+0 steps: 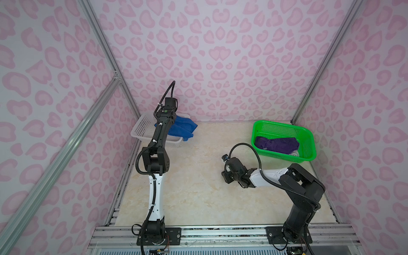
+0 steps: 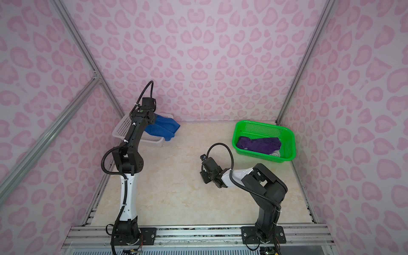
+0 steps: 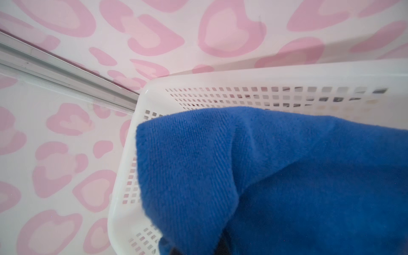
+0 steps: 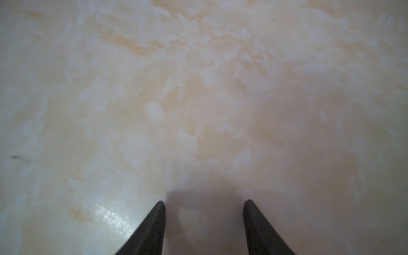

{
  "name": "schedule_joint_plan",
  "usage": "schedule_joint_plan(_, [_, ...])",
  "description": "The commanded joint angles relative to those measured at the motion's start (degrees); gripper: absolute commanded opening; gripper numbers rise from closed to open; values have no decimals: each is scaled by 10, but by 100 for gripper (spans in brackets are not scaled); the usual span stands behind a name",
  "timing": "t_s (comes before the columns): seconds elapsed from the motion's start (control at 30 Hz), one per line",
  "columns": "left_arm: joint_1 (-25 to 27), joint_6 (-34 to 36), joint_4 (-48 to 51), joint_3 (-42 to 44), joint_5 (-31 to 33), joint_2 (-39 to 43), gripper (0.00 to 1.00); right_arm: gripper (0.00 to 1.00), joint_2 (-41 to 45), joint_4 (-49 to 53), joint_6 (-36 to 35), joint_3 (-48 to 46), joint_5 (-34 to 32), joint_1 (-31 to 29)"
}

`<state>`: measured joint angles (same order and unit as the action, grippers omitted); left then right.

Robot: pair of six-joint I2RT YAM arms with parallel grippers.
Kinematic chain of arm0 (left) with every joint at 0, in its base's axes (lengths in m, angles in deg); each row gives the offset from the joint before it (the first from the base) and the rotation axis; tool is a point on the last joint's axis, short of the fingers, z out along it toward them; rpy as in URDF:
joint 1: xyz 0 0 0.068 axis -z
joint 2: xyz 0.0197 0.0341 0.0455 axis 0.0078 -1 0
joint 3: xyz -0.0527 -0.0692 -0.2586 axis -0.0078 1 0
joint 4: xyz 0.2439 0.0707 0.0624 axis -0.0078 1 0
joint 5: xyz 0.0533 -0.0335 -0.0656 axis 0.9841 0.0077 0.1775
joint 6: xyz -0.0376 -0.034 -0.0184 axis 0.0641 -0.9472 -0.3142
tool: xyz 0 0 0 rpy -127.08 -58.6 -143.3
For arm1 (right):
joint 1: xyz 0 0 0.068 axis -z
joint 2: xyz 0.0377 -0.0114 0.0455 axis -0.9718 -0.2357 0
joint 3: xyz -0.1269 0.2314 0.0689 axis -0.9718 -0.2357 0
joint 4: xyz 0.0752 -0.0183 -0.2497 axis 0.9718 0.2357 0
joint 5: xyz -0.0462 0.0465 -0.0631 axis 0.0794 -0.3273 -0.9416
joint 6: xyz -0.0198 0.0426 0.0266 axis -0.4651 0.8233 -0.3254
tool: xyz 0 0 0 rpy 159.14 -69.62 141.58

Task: Fold and stack the towels
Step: 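Lift the towel toward the white basket with left gripper while right releases, then lower the blue towel into the white basket with the left gripper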

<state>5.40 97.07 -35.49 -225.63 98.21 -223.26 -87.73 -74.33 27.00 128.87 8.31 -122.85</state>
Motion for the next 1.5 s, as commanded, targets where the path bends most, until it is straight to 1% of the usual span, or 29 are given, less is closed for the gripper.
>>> schedule_joint_plan(0.0, [-7,27,-36,-1,75,-14,3,57,-17,38,-2,6,16,-3])
schedule_joint_plan(0.1, [-15,27,-51,0,97,-19,3,57,-25,47,-6,19,17,-6])
schedule_joint_plan(0.23, [-25,39,-62,0,107,-22,3,57,-34,56,-10,29,16,-9])
schedule_joint_plan(0.3, [-26,51,-69,1,108,-28,3,57,-37,59,-12,35,17,-11])
schedule_joint_plan(0.6, [-28,109,-105,1,156,-71,3,57,-52,80,-22,61,16,-22])
schedule_joint_plan(0.63, [-28,113,-112,2,161,-75,9,57,-53,81,-23,63,16,-22])
schedule_joint_plan(0.67, [-28,118,-121,3,169,-77,21,57,-53,83,-24,64,16,-23])
schedule_joint_plan(0.7, [-28,127,-127,4,175,-80,42,57,-52,83,-24,64,15,-23])
schedule_joint_plan(0.73, [-28,136,-136,7,182,-82,54,57,-52,84,-25,66,15,-25])
schedule_joint_plan(0.77, [-28,142,-142,11,187,-83,60,57,-51,85,-26,65,14,-26])
schedule_joint_plan(0.8, [-29,148,-146,12,192,-83,70,57,-51,86,-27,66,13,-26])
schedule_joint_plan(0.83, [-29,152,-148,14,196,-83,91,57,-50,87,-28,66,13,-27])
schedule_joint_plan(0.87, [-30,153,-150,14,199,-82,99,57,-49,87,-28,66,12,-27])
schedule_joint_plan(1.03, [-35,144,-152,14,212,-64,98,57,-43,85,-32,65,11,-27])
schedule_joint_plan(1.13, [-36,120,-125,16,199,-41,98,57,-38,81,-33,61,10,-27])
schedule_joint_plan(1.23, [-35,53,-51,20,132,-2,98,57,-32,76,-34,57,11,-27])
schedule_joint_plan(1.3, [-33,13,-19,49,82,32,98,57,-29,73,-35,55,11,-27])
schedule_joint_plan(1.4, [-25,-32,20,83,30,71,98,57,-18,66,-35,51,14,-27])
schedule_joint_plan(1.47, [-21,-63,68,84,-34,87,98,57,-5,62,-36,46,16,-27])
